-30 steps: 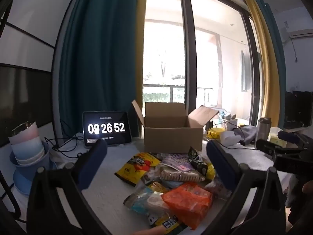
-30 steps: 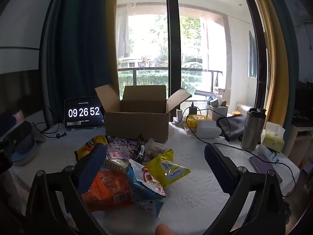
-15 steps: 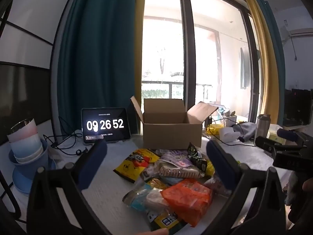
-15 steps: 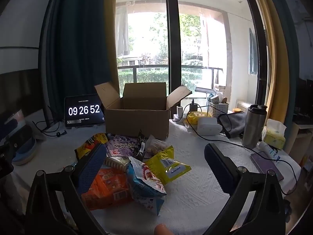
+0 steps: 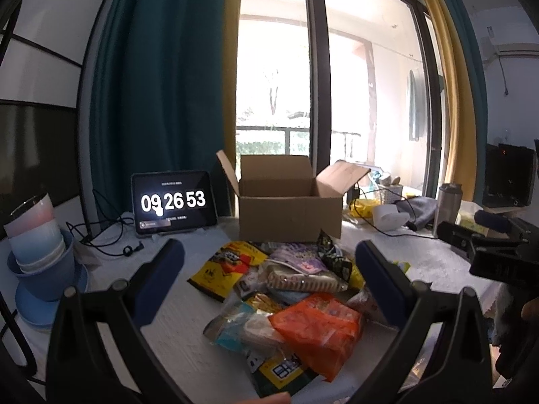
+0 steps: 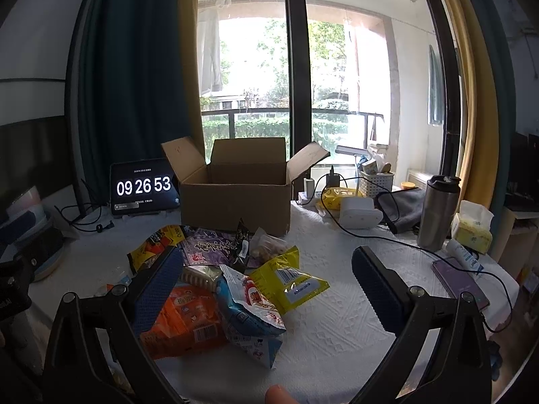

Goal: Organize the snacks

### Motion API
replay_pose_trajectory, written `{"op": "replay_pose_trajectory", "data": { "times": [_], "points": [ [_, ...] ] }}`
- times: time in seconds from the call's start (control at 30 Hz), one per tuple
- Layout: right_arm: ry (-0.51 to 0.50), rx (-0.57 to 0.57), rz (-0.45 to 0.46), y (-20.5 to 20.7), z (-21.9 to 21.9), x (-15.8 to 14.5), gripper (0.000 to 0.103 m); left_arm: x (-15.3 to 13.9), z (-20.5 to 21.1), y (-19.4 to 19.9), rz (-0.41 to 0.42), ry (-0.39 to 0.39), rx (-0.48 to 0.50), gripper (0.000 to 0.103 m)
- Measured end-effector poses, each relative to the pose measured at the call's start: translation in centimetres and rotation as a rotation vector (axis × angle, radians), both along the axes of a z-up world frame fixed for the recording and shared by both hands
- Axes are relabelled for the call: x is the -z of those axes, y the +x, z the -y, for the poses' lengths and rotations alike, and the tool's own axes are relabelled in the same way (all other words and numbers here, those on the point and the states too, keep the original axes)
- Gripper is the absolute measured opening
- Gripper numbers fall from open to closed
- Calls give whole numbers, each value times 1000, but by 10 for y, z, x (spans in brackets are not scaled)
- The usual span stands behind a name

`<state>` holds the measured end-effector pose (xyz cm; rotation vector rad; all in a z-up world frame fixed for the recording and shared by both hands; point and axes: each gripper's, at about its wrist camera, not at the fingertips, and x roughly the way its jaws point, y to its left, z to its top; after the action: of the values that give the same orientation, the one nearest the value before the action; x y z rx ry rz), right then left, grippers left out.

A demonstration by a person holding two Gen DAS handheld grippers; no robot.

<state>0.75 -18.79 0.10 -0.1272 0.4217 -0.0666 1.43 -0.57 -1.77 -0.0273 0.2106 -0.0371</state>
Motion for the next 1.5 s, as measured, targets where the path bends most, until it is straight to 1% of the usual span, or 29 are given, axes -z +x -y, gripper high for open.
{"op": "replay_pose_trajectory", "data": {
  "times": [1.5],
  "points": [
    [1, 2, -5, 0, 2, 4, 102, 5, 5, 1, -2, 7, 12, 102]
  ]
}}
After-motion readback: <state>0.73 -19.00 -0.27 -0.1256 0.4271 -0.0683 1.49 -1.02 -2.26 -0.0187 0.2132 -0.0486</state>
